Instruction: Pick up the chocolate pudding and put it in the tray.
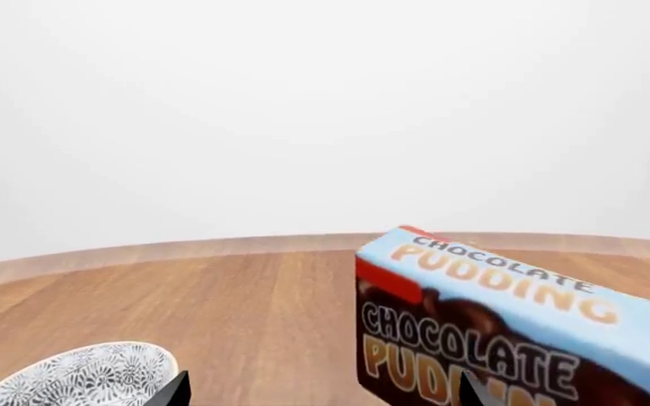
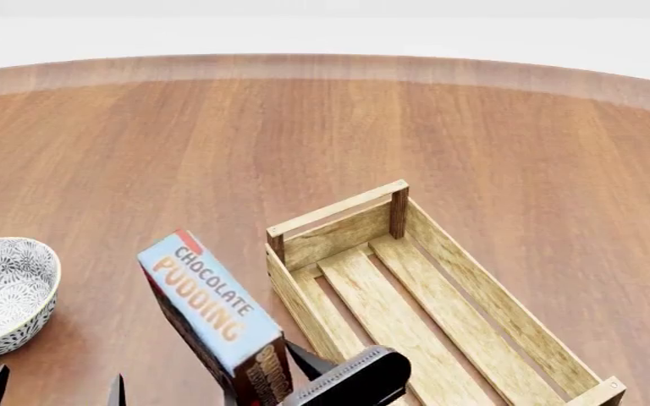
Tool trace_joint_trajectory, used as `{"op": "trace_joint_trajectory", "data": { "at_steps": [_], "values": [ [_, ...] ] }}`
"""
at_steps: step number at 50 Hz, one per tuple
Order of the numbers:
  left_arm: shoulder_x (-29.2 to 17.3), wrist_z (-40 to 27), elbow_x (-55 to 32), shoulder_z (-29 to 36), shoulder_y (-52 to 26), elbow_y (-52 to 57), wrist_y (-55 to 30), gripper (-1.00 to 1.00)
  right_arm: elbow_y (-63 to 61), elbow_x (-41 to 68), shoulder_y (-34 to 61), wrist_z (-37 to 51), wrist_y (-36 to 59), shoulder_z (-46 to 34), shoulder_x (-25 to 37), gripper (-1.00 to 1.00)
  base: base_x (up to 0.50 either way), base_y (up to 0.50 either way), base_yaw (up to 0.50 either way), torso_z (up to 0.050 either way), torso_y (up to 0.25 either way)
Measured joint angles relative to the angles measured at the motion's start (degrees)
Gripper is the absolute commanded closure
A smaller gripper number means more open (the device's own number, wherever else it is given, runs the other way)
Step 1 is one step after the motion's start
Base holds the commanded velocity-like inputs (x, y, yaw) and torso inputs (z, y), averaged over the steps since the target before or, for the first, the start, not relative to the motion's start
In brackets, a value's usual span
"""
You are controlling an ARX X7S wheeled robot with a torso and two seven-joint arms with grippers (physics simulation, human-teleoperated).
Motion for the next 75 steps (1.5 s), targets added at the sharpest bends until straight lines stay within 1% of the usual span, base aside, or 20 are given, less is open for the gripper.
{"op": "trace_joint_trajectory", "data": {
  "at_steps": [10, 47, 75],
  "values": [
    [-0.1, -0.17, -0.05, 0.13, -0.13, -0.15, 0.03, -1.0, -2.08, 1.3, 1.94, 1.05, 2.36, 1.88, 1.37, 1.0, 0.0, 0.0, 0.0, 0.0, 0.0],
    [-0.43, -0.85, -0.09, 0.78, -0.61, -0.73, 0.13, -1.0, 0.15, 4.5, 5.77, 3.74, 4.74, 8.47, 5.63, 1.0, 0.0, 0.0, 0.0, 0.0, 0.0],
    [-0.67, -1.22, -0.39, 1.16, -0.84, -1.32, 0.4, -1.0, 10.26, 5.47, 5.88, 3.38, -0.16, 11.82, 5.82, 1.0, 0.0, 0.0, 0.0, 0.0, 0.0]
  ]
}}
